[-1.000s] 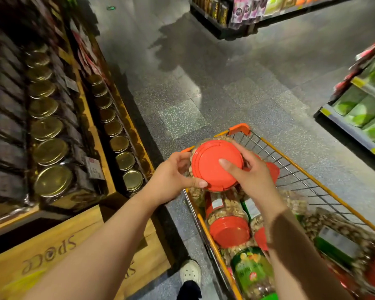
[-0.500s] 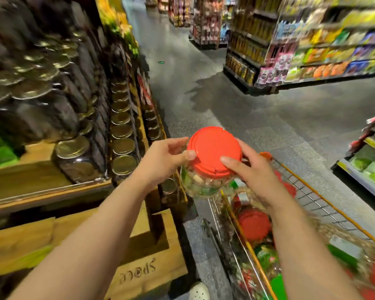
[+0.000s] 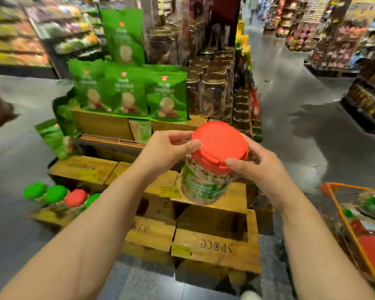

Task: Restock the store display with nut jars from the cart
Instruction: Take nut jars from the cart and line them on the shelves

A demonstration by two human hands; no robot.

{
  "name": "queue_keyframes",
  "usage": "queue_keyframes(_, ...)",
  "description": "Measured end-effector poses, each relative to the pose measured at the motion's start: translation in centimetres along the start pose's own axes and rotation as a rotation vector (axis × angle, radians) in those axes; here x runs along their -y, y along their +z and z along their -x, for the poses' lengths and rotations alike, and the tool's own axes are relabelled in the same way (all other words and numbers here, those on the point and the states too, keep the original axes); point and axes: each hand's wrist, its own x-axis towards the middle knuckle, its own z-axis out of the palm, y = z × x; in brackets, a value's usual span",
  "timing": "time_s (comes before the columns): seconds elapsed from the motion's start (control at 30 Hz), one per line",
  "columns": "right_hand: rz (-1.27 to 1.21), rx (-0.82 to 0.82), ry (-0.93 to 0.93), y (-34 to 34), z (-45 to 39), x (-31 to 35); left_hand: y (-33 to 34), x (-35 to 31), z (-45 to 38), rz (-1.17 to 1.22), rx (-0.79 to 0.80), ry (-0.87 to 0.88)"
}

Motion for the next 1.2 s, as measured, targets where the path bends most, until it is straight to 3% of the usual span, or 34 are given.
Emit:
queue_keyframes(0.2, -0.082, 0.113, 0.084, 9.1, -2.5, -0.1, -8.2, 3.2, 4.2, 0.060, -0.112, -0.117)
queue_keyframes(0.47, -0.128, 0.311, 0.238, 15.5, -9.2, -3.7, -12.9, 9.3, 3.2, 0.219, -0.181, -0.325)
queue_keyframes(0.8, -0.225, 0.293, 0.417, 22.2, -18.1, -11.6, -14.9, 19.4, -2.3, 0.339, -0.271, -0.458)
queue_keyframes(1.2, -0.246, 0.206, 0.669, 29.8, -20.4, -21.4, -15.5, 32.2, -3.1, 0.479, -0.368, -0.621)
